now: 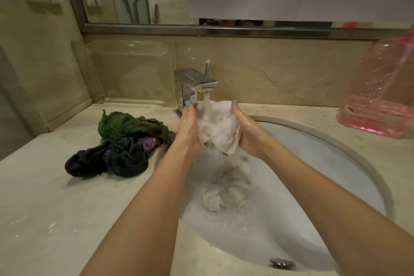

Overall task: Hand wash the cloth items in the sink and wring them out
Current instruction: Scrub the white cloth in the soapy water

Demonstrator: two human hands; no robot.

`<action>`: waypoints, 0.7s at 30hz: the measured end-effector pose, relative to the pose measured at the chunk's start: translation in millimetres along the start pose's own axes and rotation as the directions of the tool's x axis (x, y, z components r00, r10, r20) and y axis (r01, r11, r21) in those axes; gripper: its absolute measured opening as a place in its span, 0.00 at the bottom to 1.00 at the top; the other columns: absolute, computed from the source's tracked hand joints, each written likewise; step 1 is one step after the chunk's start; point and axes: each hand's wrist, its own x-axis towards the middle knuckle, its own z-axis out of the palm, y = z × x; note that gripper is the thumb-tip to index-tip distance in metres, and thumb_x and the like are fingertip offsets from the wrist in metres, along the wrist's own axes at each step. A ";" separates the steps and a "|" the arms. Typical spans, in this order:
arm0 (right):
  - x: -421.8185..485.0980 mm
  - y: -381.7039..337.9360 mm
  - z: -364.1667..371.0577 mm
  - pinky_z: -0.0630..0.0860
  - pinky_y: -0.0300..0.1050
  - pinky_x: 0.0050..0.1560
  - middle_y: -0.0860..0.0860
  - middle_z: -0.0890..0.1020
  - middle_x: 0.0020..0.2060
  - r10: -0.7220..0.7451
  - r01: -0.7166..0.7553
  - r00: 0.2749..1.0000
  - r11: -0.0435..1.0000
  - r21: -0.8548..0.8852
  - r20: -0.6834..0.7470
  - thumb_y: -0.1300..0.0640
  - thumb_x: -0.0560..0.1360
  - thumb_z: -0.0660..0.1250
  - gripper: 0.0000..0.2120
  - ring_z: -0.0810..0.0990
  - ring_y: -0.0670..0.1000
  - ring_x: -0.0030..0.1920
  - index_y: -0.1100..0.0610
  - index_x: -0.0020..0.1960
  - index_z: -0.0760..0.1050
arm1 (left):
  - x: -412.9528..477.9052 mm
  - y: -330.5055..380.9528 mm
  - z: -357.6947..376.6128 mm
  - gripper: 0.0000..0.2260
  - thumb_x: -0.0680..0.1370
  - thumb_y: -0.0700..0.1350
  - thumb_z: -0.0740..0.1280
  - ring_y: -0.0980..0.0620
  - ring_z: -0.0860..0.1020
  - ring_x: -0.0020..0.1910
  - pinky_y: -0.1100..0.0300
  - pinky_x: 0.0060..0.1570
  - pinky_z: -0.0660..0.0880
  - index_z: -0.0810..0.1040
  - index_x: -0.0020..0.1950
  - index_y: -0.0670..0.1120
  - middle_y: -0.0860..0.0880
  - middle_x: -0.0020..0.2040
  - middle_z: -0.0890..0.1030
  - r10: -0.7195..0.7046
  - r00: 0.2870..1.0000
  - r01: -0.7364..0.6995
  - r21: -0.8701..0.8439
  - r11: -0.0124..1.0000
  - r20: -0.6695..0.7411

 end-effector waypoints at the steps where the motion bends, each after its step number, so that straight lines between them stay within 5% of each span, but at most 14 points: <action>1: -2.0 1.2 5.3 0.67 0.50 0.71 0.52 0.75 0.68 -0.004 0.004 1.000 0.999 -0.043 -0.002 0.34 0.76 0.59 0.32 0.73 0.52 0.68 0.53 0.72 0.68 | 0.6 -0.9 2.1 0.22 0.84 0.58 0.50 0.43 0.79 0.60 0.42 0.62 0.75 0.72 0.68 0.48 0.43 0.63 0.79 0.004 1.000 -0.002 0.048 0.999 -0.026; 4: -7.7 9.1 25.7 0.73 0.46 0.64 0.51 0.81 0.58 -0.023 0.017 0.999 0.973 -0.230 -0.022 0.41 0.81 0.57 0.20 0.80 0.49 0.58 0.53 0.64 0.74 | 3.3 -3.0 7.1 0.18 0.84 0.55 0.51 0.44 0.78 0.60 0.45 0.63 0.74 0.73 0.66 0.48 0.43 0.62 0.78 0.065 0.991 -0.048 0.141 0.989 -0.119; 8: -20.3 0.0 50.4 0.76 0.42 0.41 0.53 0.81 0.40 -0.203 0.127 0.962 0.923 -0.363 -0.180 0.46 0.83 0.54 0.19 0.81 0.50 0.42 0.56 0.46 0.77 | -0.5 -10.1 9.8 0.09 0.81 0.49 0.61 0.47 0.78 0.42 0.55 0.44 0.76 0.78 0.52 0.45 0.43 0.46 0.80 0.078 0.991 -0.046 0.263 0.964 -0.110; 13: -1.7 -7.7 40.3 0.74 0.47 0.44 0.56 0.82 0.42 -0.186 0.030 0.857 0.949 -0.314 -0.481 0.45 0.83 0.52 0.22 0.81 0.57 0.46 0.57 0.44 0.77 | -21.6 -14.7 31.3 0.18 0.84 0.50 0.55 0.50 0.73 0.37 0.56 0.37 0.69 0.73 0.37 0.45 0.47 0.36 0.76 0.240 0.970 -0.189 0.485 0.854 -0.043; 16: -11.1 -8.7 38.8 0.70 0.47 0.42 0.52 0.78 0.33 -0.307 0.109 0.831 0.907 -0.407 -0.463 0.47 0.83 0.52 0.23 0.76 0.55 0.39 0.56 0.35 0.72 | -21.0 -12.9 32.0 0.19 0.84 0.50 0.55 0.52 0.70 0.33 0.58 0.34 0.65 0.71 0.35 0.46 0.49 0.33 0.72 0.203 0.977 -0.155 0.428 0.890 -0.067; 18: -24.6 -6.3 48.2 0.69 0.47 0.40 0.53 0.77 0.31 -0.398 0.195 0.842 0.854 -0.481 -0.365 0.51 0.83 0.54 0.22 0.74 0.55 0.36 0.55 0.32 0.71 | -11.6 -9.3 24.6 0.14 0.83 0.48 0.58 0.49 0.75 0.39 0.58 0.37 0.69 0.76 0.43 0.43 0.46 0.39 0.75 0.134 0.987 -0.078 0.449 0.890 -0.093; 21: -29.2 -6.4 53.4 0.70 0.45 0.37 0.53 0.76 0.32 -0.359 0.213 0.892 0.871 -0.442 -0.277 0.52 0.82 0.55 0.20 0.74 0.51 0.34 0.56 0.34 0.71 | -7.4 -7.6 19.9 0.16 0.84 0.52 0.56 0.49 0.76 0.36 0.60 0.33 0.72 0.77 0.49 0.42 0.43 0.41 0.78 0.118 0.984 -0.062 0.361 0.930 -0.135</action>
